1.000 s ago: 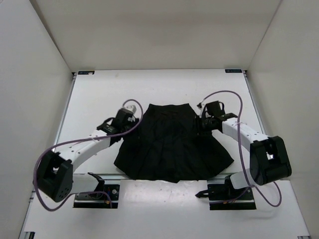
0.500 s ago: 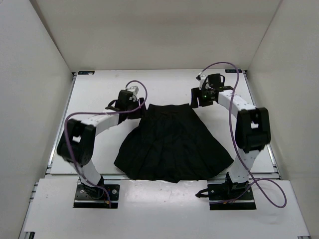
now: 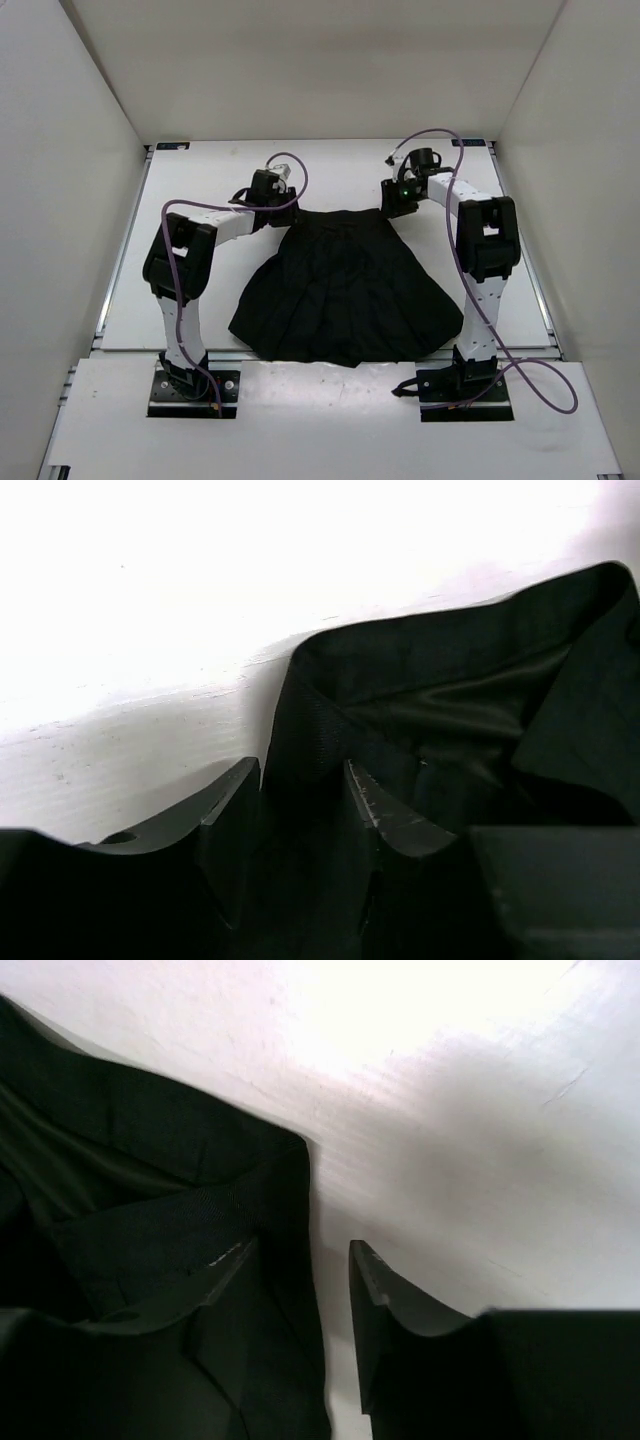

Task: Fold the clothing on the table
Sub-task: Flatten the skirt out

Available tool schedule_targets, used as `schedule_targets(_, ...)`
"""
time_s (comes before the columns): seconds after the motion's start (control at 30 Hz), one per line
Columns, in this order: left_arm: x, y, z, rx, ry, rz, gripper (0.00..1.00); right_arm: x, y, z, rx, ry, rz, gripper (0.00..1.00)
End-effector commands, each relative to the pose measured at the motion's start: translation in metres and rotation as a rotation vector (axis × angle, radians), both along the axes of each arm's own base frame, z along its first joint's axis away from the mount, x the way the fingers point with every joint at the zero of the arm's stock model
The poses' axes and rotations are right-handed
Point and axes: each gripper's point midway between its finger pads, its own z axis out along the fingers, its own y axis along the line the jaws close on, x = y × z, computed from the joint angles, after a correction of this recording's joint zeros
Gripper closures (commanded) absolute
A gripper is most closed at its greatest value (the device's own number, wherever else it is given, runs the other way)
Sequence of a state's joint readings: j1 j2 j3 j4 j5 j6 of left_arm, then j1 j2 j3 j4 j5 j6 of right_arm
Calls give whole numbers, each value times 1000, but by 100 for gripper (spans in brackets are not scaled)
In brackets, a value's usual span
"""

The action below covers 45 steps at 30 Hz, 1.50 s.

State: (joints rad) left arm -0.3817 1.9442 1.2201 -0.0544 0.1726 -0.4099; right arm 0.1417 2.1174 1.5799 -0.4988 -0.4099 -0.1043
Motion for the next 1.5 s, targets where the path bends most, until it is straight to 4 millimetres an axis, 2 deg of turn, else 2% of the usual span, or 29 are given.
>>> schedule_targets(0.0, 7, -3, 8, -4, -13, -14, 53, -2, 8, -4, 14, 24, 28, 63)
schedule_targets(0.07, 8, -6, 8, 2, -17, -11, 60, -3, 11, -6, 14, 27, 36, 67)
schedule_targets(0.1, 7, -7, 8, 8, -19, -19, 64, -3, 13, -5, 17, 23, 43, 73)
schedule_targets(0.13, 7, -4, 2, 16, -3, -14, 76, -2, 13, -9, 17, 29, 38, 79)
schedule_targets(0.17, 13, -2, 5, 19, -12, 4, 91, 0, 17, -6, 32, 27, 38, 94)
schedule_targets(0.2, 15, 2, 3, 33, -8, 19, 97, 5, 17, -4, 37, 23, 31, 100)
schedule_targets(0.27, 23, 5, 13, 35, -32, 36, 100, 12, 19, 6, 71, 11, 24, 100)
schedule_targets(0.33, 34, 17, 22, 55, -58, 63, 100, 29, 18, 33, 103, -45, -10, 100)
schedule_targets(0.37, 43, 22, 37, 64, -93, 79, 100, 39, 13, 54, 105, -101, -21, 100)
schedule_targets(0.4, 50, 30, 48, 54, -111, 101, 100, 46, 4, 66, 111, -127, -59, 100)
schedule_targets(0.43, 57, 41, 55, 47, -127, 122, 100, 57, -12, 91, 125, -189, -96, 100)
schedule_targets(0.47, 66, 49, 72, 19, -158, 152, 100, 62, -14, 116, 157, -236, -118, 100)
schedule_targets(0.53, 73, 65, 89, -33, -177, 174, 100, 73, -43, 147, 211, -293, -189, 100)
schedule_targets(0.57, 76, 70, 93, -55, -179, 190, 100, 74, -41, 160, 232, -311, -196, 100)
schedule_targets(0.6, 77, 70, 101, -71, -197, 175, 100, 76, -58, 165, 239, -316, -226, 99)
schedule_targets(0.67, 77, 71, 113, -88, -228, 163, 100, 77, -66, 182, 250, -338, -228, 100)
schedule_targets(0.77, 73, 66, 148, -92, -318, 130, 100, 69, -59, 200, 246, -373, -195, 100)
schedule_targets(0.83, 72, 67, 183, -102, -397, 114, 100, 61, -48, 215, 235, -403, -167, 100)
schedule_targets(0.87, 71, 69, 197, -100, -426, 105, 100, 58, -46, 233, 224, -447, -155, 100)
schedule_targets(0.93, 61, 74, 249, -115, -533, 98, 100, 48, -48, 265, 219, -519, -146, 100)
schedule_targets(0.97, 59, 80, 265, -112, -579, 106, 100, 41, -50, 288, 227, -572, -145, 100)
schedule_targets(1.03, 48, 101, 324, -111, -717, 160, 100, 29, -65, 327, 262, -658, -160, 100)
schedule_targets(1.07, 47, 109, 334, -105, -735, 174, 100, 22, -70, 350, 280, -702, -168, 100)
schedule_targets(1.13, 34, 121, 387, -120, -826, 183, 100, 5, -85, 390, 292, -783, -182, 100)
schedule_targets(1.2, 23, 120, 404, -106, -852, 161, 100, -8, -87, 411, 268, -836, -185, 100)
schedule_targets(1.23, 13, 120, 417, -106, -872, 156, 100, -9, -85, 408, 252, -834, -187, 100)
schedule_targets(1.3, -4, 112, 428, -91, -907, 132, 100, -30, -78, 430, 246, -885, -171, 100)
schedule_targets(1.37, -27, 123, 449, -82, -966, 165, 100, -49, -83, 450, 252, -951, -181, 100)
schedule_targets(1.47, -42, 142, 452, -80, -987, 203, 100, -66, -94, 465, 256, -1008, -203, 100)
